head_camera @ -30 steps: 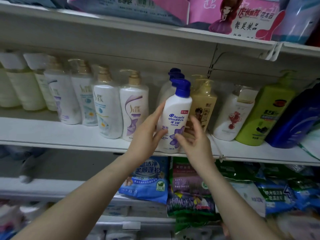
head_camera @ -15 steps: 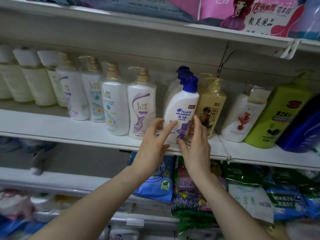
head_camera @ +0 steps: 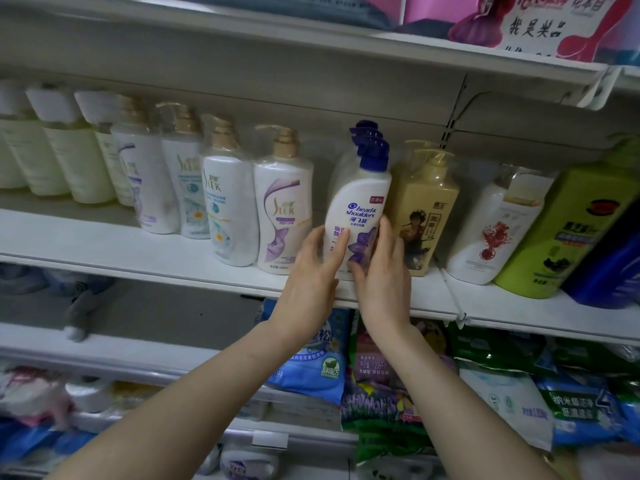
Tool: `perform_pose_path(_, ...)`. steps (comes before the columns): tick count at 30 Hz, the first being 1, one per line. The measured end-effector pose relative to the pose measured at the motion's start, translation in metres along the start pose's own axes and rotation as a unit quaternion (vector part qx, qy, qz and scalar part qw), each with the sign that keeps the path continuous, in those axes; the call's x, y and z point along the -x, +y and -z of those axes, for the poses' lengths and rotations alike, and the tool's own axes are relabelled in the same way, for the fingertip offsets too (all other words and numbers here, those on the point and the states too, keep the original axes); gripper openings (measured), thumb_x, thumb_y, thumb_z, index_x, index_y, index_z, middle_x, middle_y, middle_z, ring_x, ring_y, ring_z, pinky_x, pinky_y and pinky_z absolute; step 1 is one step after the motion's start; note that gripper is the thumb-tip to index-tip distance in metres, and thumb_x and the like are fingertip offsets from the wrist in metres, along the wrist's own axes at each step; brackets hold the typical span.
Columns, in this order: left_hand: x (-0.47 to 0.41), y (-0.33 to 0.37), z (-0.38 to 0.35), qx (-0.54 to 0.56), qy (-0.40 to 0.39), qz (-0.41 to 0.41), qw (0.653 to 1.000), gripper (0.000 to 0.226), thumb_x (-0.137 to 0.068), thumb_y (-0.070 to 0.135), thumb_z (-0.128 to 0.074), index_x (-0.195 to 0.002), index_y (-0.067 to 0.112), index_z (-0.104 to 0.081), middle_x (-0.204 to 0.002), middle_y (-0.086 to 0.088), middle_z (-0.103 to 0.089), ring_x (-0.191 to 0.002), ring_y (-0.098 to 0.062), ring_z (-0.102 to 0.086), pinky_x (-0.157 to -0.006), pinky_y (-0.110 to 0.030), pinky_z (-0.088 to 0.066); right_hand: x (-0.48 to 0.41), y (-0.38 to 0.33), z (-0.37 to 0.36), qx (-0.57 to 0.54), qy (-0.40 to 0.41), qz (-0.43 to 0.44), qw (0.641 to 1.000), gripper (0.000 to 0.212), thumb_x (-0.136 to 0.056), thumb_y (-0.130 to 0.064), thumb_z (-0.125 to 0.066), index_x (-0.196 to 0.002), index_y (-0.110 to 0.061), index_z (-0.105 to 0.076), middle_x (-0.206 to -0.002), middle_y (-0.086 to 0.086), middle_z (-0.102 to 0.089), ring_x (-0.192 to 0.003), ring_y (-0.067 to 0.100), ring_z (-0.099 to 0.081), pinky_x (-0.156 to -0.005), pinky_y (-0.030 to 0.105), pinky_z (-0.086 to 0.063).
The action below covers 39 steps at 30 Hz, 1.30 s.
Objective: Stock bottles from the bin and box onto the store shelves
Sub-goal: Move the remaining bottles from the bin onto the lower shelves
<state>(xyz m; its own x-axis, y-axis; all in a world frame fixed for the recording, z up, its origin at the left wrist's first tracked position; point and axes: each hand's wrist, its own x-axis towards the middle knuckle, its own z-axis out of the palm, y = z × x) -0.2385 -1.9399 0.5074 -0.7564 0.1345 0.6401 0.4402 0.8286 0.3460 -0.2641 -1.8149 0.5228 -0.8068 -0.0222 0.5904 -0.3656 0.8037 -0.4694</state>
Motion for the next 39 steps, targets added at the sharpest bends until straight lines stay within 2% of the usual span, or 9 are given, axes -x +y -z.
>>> perform_pose_path(5,-0.002,0.001,-0.006,-0.015,-0.043,0.033,0.998,0.093,-0.079,-0.011,-0.063,-0.156,0.011,-0.016,-0.161,-0.023,-0.007,-0.139,-0.038,-0.036,-0.106,-0.043,-0.045,-0.011,-0.005,-0.004,0.029,-0.009,-0.006,1.0,0.082,-0.089,-0.016,-0.071,-0.153,-0.008,-0.021,-0.14,0.018,-0.044,-0.12,0.034,-0.056,-0.089,0.04,-0.05)
perform_pose_path(9,-0.012,0.01,0.002,-0.029,-0.074,0.045,0.996,0.084,-0.088,-0.008,-0.053,-0.156,0.007,-0.006,-0.162,-0.023,0.005,-0.141,-0.037,-0.032,-0.109,-0.032,-0.033,-0.019,-0.007,-0.007,0.048,-0.01,-0.004,0.999,0.075,-0.091,-0.019,-0.068,-0.151,-0.006,-0.025,-0.131,0.017,-0.049,-0.111,0.035,-0.06,-0.08,0.04,-0.05)
perform_pose_path(13,-0.021,0.008,0.002,-0.058,-0.125,0.071,0.988,0.084,-0.091,-0.009,-0.048,-0.155,0.005,0.004,-0.16,-0.027,0.012,-0.149,-0.037,-0.013,-0.114,-0.03,-0.026,-0.025,-0.009,-0.012,0.053,-0.008,-0.01,0.999,0.065,-0.094,-0.023,-0.065,-0.146,-0.005,-0.029,-0.126,0.018,-0.051,-0.106,0.038,-0.062,-0.075,0.041,-0.052)
perform_pose_path(16,-0.024,0.006,0.002,-0.061,-0.137,0.076,0.986,0.083,-0.092,-0.009,-0.046,-0.155,0.006,0.004,-0.16,-0.028,0.011,-0.15,-0.037,-0.009,-0.114,-0.03,-0.024,-0.027,-0.008,-0.015,0.045,-0.012,-0.011,0.999,0.062,-0.095,-0.024,-0.064,-0.144,-0.005,-0.031,-0.125,0.018,-0.052,-0.107,0.038,-0.061,-0.076,0.042,-0.053)
perform_pose_path(22,-0.014,0.002,0.0,-0.039,-0.104,0.062,0.992,0.079,-0.084,-0.015,-0.051,-0.153,0.001,-0.017,-0.158,-0.032,-0.006,-0.144,-0.044,-0.024,-0.111,-0.036,-0.033,-0.021,0.0,-0.013,0.009,-0.024,-0.009,1.0,0.065,-0.095,-0.019,-0.063,-0.148,-0.008,-0.027,-0.133,0.019,-0.051,-0.117,0.036,-0.058,-0.086,0.042,-0.051)
perform_pose_path(25,-0.001,0.004,0.001,-0.027,-0.067,0.037,0.997,0.081,-0.077,-0.021,-0.055,-0.15,0.0,-0.029,-0.157,-0.027,-0.024,-0.139,-0.042,-0.036,-0.108,-0.037,-0.038,-0.009,-0.003,-0.003,0.005,-0.031,-0.005,1.0,0.074,-0.094,-0.014,-0.064,-0.154,-0.012,-0.021,-0.141,0.017,-0.047,-0.123,0.034,-0.055,-0.093,0.042,-0.049)
perform_pose_path(28,0.018,0.004,0.011,-0.001,-0.033,0.034,0.999,0.072,-0.082,-0.015,-0.058,-0.148,0.008,-0.04,-0.152,-0.016,-0.04,-0.131,-0.034,-0.049,-0.102,-0.033,-0.043,0.011,-0.013,0.008,-0.005,-0.05,0.004,0.999,0.079,-0.093,-0.011,-0.064,-0.156,-0.019,-0.017,-0.146,0.013,-0.042,-0.125,0.029,-0.054,-0.098,0.04,-0.048)
perform_pose_path(35,0.078,-0.017,0.075,0.038,0.026,0.057,0.997,0.049,-0.085,-0.004,-0.063,-0.131,0.012,-0.061,-0.133,-0.007,-0.059,-0.117,-0.022,-0.059,-0.094,-0.034,-0.049,0.067,-0.063,0.0,-0.067,-0.04,0.044,0.996,0.057,-0.092,-0.003,-0.06,-0.145,-0.013,-0.042,-0.134,0.012,-0.054,-0.113,0.031,-0.06,-0.093,0.048,-0.051)
perform_pose_path(39,0.133,-0.04,0.124,0.029,0.034,0.083,0.996,0.043,-0.084,0.006,-0.063,-0.126,0.013,-0.064,-0.126,-0.005,-0.062,-0.11,-0.019,-0.06,-0.092,-0.028,-0.047,0.115,-0.114,-0.019,-0.089,-0.067,0.055,0.992,0.057,-0.089,0.0,-0.061,-0.142,-0.011,-0.047,-0.13,0.014,-0.056,-0.112,0.035,-0.059,-0.09,0.045,-0.05)
